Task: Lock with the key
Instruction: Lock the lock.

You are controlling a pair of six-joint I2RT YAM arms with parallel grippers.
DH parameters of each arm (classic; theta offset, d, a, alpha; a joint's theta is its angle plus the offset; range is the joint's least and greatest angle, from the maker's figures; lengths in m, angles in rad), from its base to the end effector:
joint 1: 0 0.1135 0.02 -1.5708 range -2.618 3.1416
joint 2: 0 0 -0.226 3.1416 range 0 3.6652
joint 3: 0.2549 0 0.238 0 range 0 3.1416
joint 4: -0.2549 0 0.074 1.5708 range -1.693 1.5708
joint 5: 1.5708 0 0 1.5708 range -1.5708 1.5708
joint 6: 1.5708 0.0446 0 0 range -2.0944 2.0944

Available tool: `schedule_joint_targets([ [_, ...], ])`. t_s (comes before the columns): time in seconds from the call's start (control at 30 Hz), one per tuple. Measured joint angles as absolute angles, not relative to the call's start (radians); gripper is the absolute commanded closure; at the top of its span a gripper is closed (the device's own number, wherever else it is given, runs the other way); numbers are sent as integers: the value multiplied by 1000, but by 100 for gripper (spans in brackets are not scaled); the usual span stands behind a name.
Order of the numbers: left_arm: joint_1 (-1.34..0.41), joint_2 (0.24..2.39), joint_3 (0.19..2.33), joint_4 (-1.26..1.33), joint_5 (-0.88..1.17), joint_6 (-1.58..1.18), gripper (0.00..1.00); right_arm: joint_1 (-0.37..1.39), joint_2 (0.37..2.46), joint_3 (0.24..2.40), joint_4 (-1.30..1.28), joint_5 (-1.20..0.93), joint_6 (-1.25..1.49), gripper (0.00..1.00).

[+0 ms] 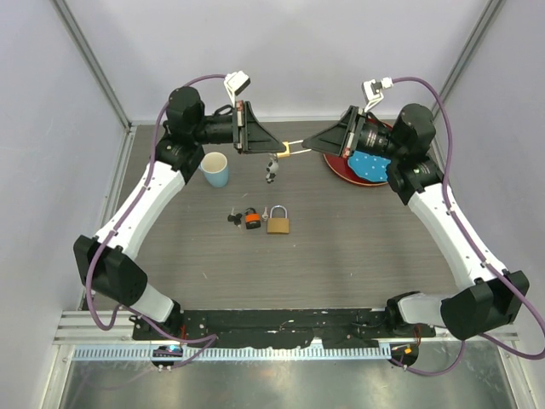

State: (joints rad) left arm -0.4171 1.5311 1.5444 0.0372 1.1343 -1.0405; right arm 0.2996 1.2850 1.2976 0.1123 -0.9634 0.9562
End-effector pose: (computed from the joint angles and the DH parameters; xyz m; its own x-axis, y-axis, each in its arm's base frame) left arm 0.2883 -0.1720 0.4071 -0.8382 -0.0275 -0.5446 0.5450 -0.0076 -0.8384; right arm 0.2610 0.1190 0.4056 -0.7050 0.2703 -0.6557 -0.6432 0.1457 0.7517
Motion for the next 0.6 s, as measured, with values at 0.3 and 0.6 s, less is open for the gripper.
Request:
schedule_joint_targets([
  [0.3,-430,1551,1540,199,1143,-1161,100,317,1263,1298,149,-921,953,98],
  [0.6,-433,1574,1546,230,1150,-1171,100,317,1263,1299,146,-888,950,99],
])
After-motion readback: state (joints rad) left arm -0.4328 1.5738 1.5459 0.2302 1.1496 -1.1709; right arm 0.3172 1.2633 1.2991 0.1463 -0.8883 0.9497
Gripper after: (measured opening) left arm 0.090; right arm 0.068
